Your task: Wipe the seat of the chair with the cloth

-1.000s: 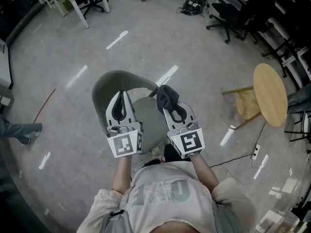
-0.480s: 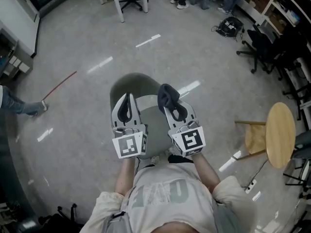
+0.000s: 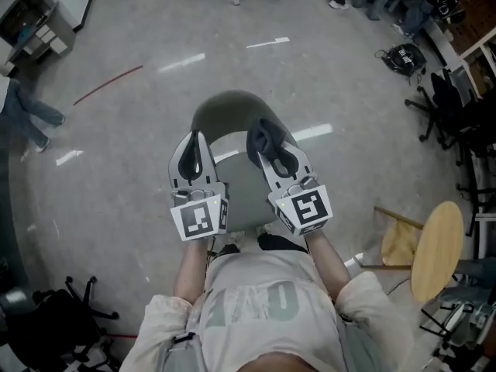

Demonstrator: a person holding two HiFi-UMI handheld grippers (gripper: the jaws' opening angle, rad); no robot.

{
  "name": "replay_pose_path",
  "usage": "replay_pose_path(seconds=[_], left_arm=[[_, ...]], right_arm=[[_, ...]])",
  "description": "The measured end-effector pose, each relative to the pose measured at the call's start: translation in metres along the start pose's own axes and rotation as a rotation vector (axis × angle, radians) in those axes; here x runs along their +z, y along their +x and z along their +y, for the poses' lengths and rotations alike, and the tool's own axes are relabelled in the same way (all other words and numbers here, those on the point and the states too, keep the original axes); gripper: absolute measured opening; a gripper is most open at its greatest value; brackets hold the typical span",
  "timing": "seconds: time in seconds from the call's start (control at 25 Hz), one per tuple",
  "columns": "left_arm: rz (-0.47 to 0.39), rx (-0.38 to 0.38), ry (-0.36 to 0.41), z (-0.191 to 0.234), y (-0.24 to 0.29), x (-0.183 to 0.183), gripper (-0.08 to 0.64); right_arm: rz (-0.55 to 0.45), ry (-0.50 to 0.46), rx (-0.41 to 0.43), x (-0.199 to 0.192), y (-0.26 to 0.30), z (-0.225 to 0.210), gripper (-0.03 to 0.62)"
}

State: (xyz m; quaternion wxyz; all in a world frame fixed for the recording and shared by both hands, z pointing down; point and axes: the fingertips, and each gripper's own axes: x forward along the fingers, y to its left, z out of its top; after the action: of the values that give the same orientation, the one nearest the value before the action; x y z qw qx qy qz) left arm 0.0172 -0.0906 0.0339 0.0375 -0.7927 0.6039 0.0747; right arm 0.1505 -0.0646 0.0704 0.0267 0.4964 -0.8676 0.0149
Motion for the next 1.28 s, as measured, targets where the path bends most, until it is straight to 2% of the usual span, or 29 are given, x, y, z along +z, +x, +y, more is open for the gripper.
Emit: replay_pose_path(seconds=[0.16, 0.32, 0.48, 0.64, 0.76, 0.96, 1.08, 1.28], left_arm=[[0.049, 0.096, -0.015, 0.032, -0.021, -0.032, 0.015], [0.092, 0.121, -0.035, 0.063, -0.038, -0.069, 0.015], [0.124, 0.156, -0.007, 0.085, -0.045, -0.127, 0.015], [0.180, 0.184, -0.043, 0.087, -0.072, -0.195, 0.015], [0.212, 0.186, -0.056, 0.101, -0.092, -0.247, 0.015], [0.262, 0.213, -0.147, 0.114, -0.108, -0.323, 0.015], [0.284, 0.242, -0.155, 0.121, -0.116, -0.345, 0.015], [0.291, 0.244, -0.152, 0.124, -0.121, -0.358, 0.015]], right_arm=[[0.066, -0.046, 0.088, -0.026, 0.025, 0.015, 0.049], [0.133, -0.069, 0.145, -0.071, 0.056, 0.037, 0.049], [0.194, -0.019, 0.216, -0.138, 0.093, 0.049, 0.049], [0.287, 0.059, 0.280, -0.222, 0.103, 0.069, 0.049], [0.293, 0.053, 0.267, -0.280, 0.114, 0.089, 0.049], [0.342, 0.079, 0.283, -0.358, 0.124, 0.104, 0.049], [0.371, 0.104, 0.292, -0.390, 0.128, 0.109, 0.049], [0.409, 0.109, 0.284, -0.424, 0.135, 0.112, 0.049]])
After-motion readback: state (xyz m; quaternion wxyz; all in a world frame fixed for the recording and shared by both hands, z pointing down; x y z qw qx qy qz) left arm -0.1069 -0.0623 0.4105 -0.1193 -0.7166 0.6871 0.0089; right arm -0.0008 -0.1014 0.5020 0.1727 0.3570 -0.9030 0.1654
